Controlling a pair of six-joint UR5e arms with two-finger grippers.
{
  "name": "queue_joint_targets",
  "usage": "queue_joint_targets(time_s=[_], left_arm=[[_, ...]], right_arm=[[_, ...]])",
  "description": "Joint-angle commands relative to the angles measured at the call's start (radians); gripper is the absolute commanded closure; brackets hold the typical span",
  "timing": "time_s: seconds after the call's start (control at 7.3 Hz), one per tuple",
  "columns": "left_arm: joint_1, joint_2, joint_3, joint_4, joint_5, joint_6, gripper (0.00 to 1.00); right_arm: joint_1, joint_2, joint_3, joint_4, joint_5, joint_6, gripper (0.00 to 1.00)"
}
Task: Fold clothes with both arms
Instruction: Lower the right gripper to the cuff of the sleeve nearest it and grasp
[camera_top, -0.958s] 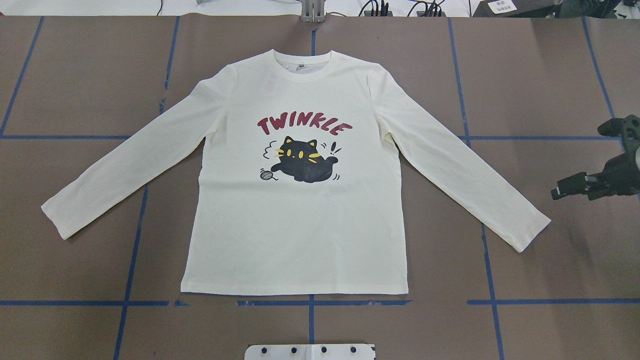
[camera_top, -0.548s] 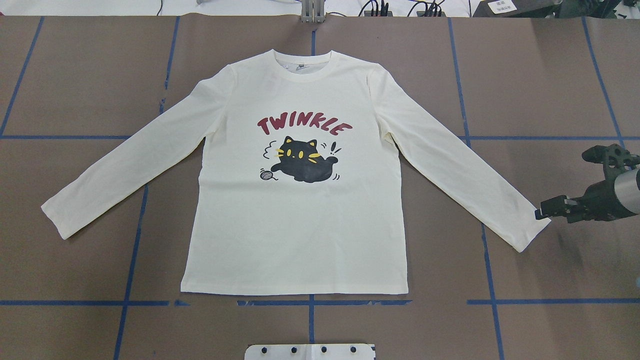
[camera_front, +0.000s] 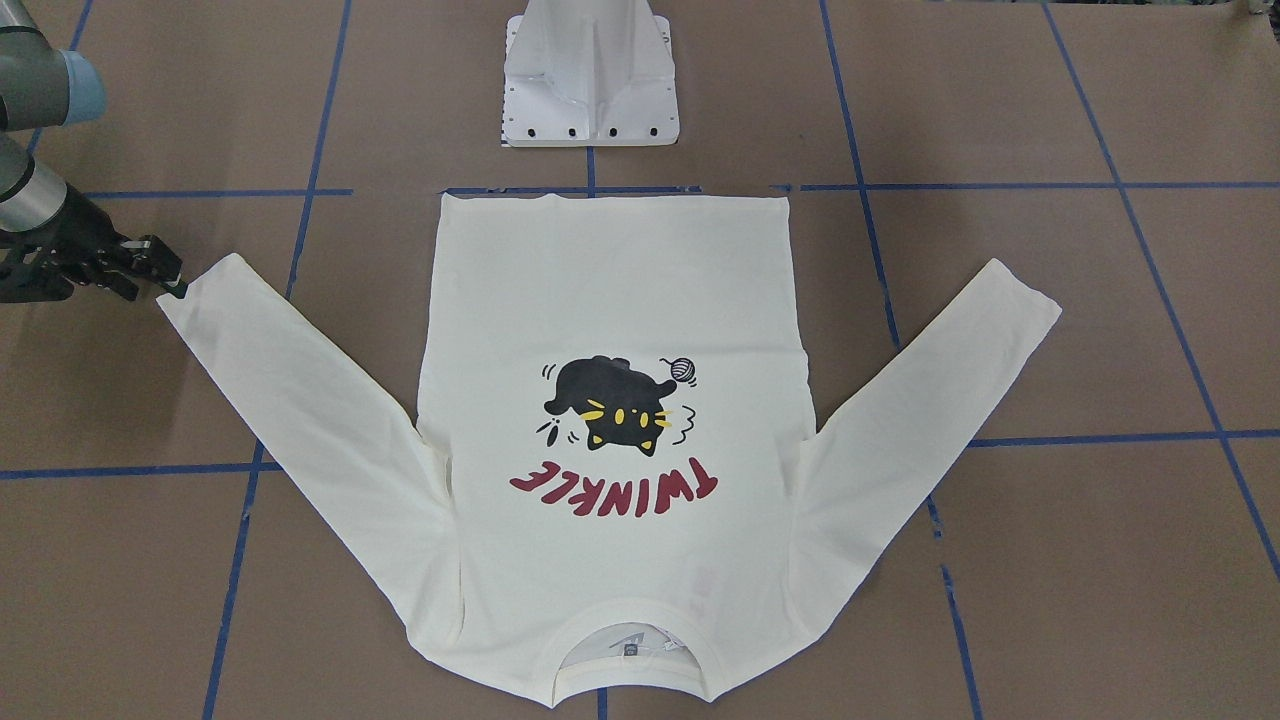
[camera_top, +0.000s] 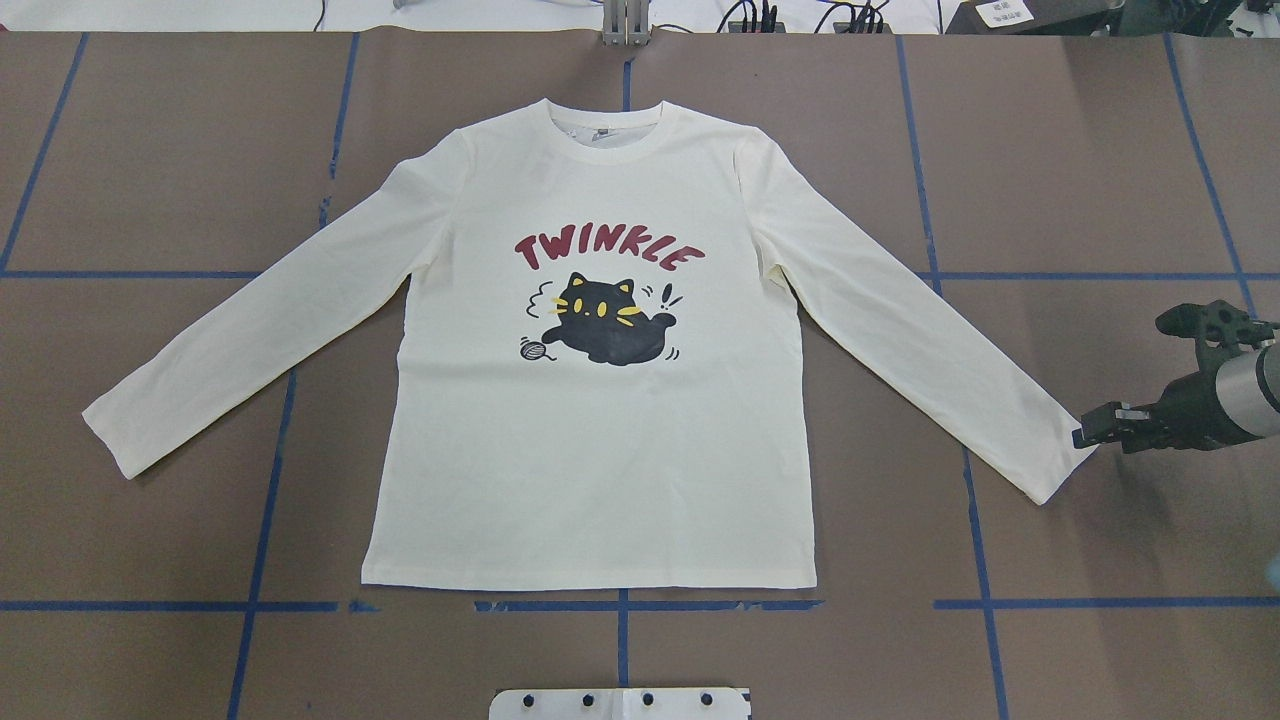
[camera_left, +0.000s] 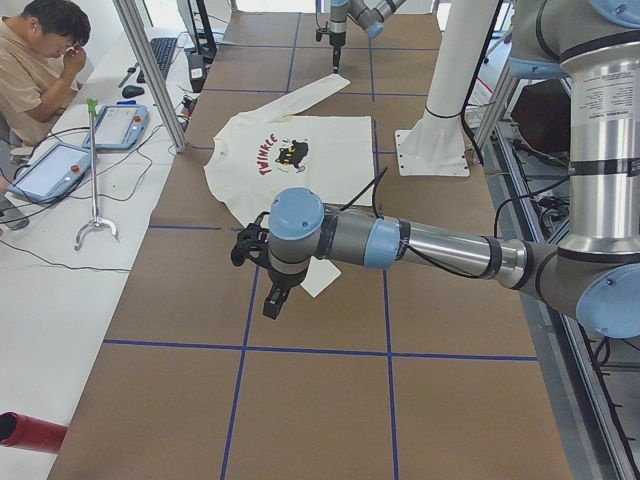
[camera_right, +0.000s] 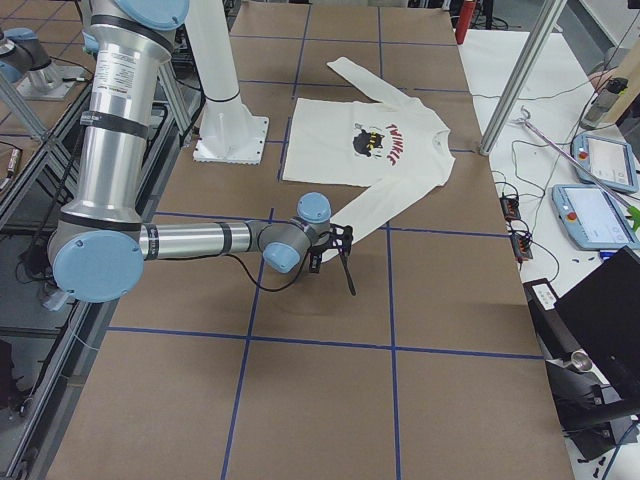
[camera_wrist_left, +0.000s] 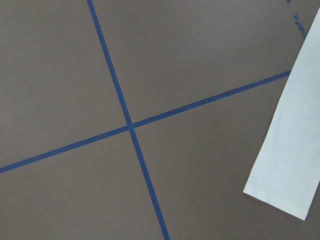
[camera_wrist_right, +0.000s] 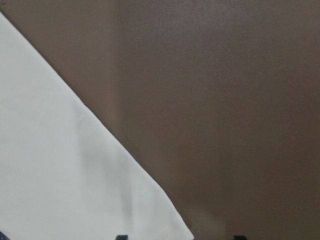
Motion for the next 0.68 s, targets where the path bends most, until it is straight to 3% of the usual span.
queue_joint_targets(time_s=[0.0,0.14,0.27,0.41,0.55], left_arm=[[0.0,0.0,0.0,0.0,0.003,-0.003,0.0],[0.0,0.0,0.0,0.0,0.003,-0.003,0.0],[0.0,0.0,0.0,0.0,0.004,-0.003,0.0],[0.0,0.0,0.0,0.0,0.004,-0.003,0.0],[0.0,0.0,0.001,0.001,0.004,-0.003,0.0]], right_arm=[[-0.011,0.041,-0.038,-0.002,-0.002,0.0,0.45],[-0.011,0.057,-0.055,-0.001,-0.001,0.0,0.47],[-0.006,0.052,-0.046,0.001,0.009,-0.001,0.87],[-0.005,0.048,-0.037,0.001,0.012,-0.003,1.0],[-0.002,0.04,-0.023,0.001,0.015,-0.006,1.0]])
